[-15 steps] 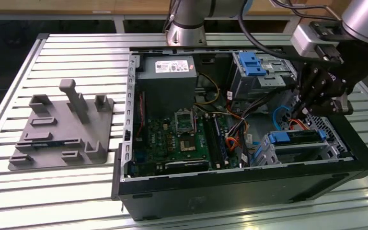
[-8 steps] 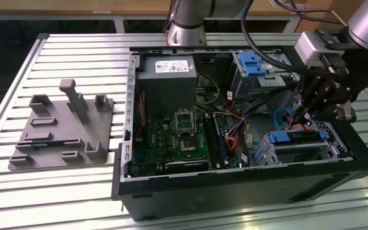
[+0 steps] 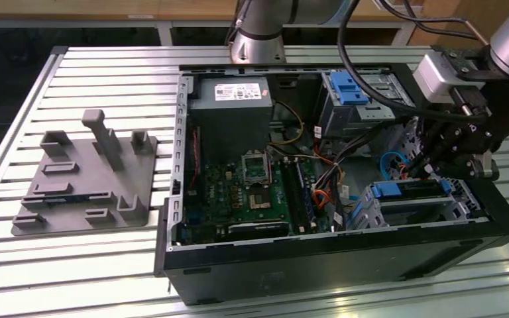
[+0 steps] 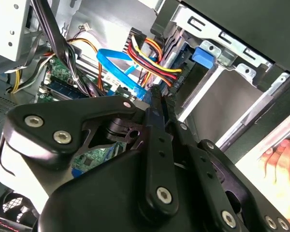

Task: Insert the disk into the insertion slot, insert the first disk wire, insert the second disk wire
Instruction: 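Insert the second disk wire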

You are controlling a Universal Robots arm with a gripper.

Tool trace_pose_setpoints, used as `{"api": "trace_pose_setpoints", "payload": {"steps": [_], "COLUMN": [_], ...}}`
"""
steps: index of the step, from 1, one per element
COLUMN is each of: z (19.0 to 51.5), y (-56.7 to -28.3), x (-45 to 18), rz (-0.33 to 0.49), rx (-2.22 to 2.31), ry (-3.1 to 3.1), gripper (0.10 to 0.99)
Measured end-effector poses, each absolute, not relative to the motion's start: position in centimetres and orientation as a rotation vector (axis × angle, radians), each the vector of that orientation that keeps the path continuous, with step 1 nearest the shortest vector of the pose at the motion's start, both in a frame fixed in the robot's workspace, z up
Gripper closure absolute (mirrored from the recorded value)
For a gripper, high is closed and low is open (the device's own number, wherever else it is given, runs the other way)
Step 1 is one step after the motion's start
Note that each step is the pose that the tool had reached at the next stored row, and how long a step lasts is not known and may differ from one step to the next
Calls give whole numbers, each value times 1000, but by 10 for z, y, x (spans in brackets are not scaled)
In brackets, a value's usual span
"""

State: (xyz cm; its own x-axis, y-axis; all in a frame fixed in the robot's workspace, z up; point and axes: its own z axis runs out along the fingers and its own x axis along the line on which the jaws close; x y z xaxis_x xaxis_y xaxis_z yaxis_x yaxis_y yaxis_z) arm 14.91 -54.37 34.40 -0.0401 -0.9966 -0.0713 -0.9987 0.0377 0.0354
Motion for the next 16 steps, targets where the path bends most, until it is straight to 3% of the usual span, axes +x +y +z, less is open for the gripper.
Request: {"api": "trace_pose_setpoints", "payload": {"steps": [16], "z": [343], "y": [-547], "x": [151], "rz": [117], "rx": [-2159], "ry": [2242], "gripper": [925]}}
